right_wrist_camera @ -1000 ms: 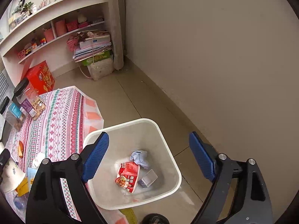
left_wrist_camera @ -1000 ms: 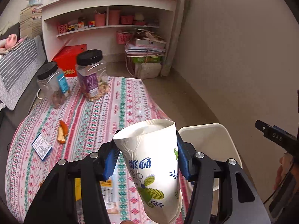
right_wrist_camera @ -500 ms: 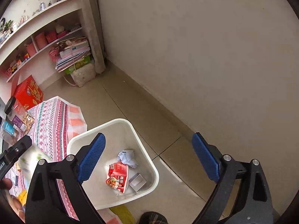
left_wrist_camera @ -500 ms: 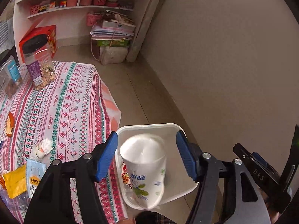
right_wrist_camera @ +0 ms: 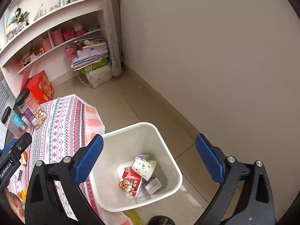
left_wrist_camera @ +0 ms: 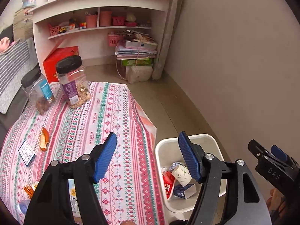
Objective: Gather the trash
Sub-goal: 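Lower the paper cup into the bin and open the left gripper, then grasp the white-and-blue card box with the left gripper and lift it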
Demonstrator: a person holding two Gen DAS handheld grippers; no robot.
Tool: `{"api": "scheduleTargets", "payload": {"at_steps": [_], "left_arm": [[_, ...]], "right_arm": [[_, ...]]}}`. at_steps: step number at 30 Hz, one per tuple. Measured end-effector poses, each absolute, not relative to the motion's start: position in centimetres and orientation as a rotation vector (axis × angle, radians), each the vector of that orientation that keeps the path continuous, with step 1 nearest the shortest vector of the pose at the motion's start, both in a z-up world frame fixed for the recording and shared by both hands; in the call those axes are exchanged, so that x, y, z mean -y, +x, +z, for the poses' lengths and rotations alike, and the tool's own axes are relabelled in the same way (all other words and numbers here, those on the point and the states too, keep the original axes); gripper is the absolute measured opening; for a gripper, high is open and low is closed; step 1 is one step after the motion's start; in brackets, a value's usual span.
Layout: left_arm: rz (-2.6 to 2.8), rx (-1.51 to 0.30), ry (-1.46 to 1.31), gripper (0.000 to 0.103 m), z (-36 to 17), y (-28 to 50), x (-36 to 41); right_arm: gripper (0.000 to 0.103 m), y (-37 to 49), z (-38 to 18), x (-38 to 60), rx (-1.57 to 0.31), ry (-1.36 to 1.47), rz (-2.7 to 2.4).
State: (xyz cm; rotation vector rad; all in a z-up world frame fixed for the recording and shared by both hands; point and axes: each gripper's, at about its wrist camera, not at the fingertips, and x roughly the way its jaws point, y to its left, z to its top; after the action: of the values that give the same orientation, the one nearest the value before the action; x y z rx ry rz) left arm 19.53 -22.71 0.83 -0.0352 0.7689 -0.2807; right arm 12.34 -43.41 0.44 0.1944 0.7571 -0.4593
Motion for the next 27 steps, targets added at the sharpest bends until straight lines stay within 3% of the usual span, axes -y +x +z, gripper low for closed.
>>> {"api": "scheduleTargets", "payload": {"at_steps": [19,27], "left_arm": [[-0.021,-0.830,-0.039,0.075,-2.6,21.8,8.5],[0.214,-0.941,-0.014,0.082,-5.8,24.3,0.2]], "right_arm": [[0.096,19.6,-1.5,28.1,-0.814,0.025,-0.245],[0.096,21.7,-3.4,22.0,-0.853,-0.044,-0.154]]}}
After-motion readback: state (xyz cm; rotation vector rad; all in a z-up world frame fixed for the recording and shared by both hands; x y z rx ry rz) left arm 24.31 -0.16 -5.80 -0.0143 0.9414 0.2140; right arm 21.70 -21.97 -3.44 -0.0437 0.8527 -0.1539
